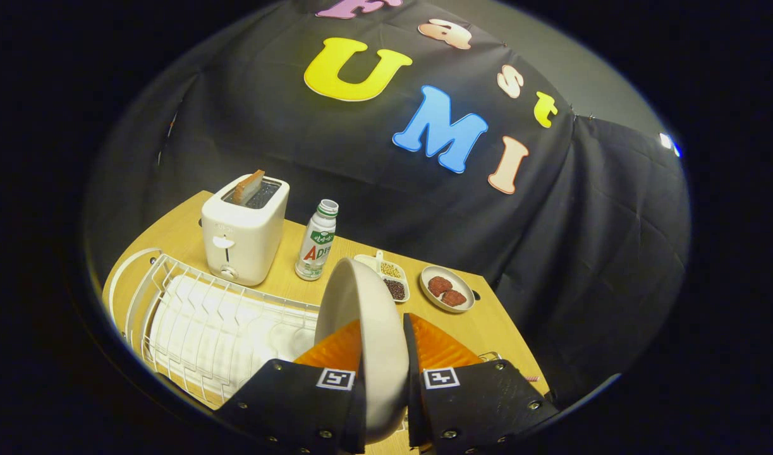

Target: Take the plate from the dish rack, then take the spoon from the basket and place it into the plate.

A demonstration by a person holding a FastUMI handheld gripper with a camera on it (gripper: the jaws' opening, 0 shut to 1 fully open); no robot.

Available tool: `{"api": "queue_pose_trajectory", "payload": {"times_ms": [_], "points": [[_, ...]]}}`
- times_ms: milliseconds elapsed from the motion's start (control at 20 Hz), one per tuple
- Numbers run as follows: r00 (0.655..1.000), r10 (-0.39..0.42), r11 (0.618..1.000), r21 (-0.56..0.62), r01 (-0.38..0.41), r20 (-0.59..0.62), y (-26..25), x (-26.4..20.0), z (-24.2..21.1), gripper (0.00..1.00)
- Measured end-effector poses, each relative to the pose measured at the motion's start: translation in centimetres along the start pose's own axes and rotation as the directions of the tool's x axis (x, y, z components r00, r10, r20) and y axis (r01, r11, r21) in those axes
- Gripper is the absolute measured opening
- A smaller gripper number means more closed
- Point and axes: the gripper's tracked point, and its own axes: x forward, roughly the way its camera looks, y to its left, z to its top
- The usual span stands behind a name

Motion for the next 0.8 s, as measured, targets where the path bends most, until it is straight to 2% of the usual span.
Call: {"api": "queue_pose_trajectory", "payload": {"times_ms": [400,800], "points": [[0.999,-0.023,0.998,0.058,0.021,0.032,-4.2,-4.6,-0.7,0.26],[1.000,0.025,0.994,0.106,-0.026,0.013,-6.8,-8.8,-5.7,0.25]]}}
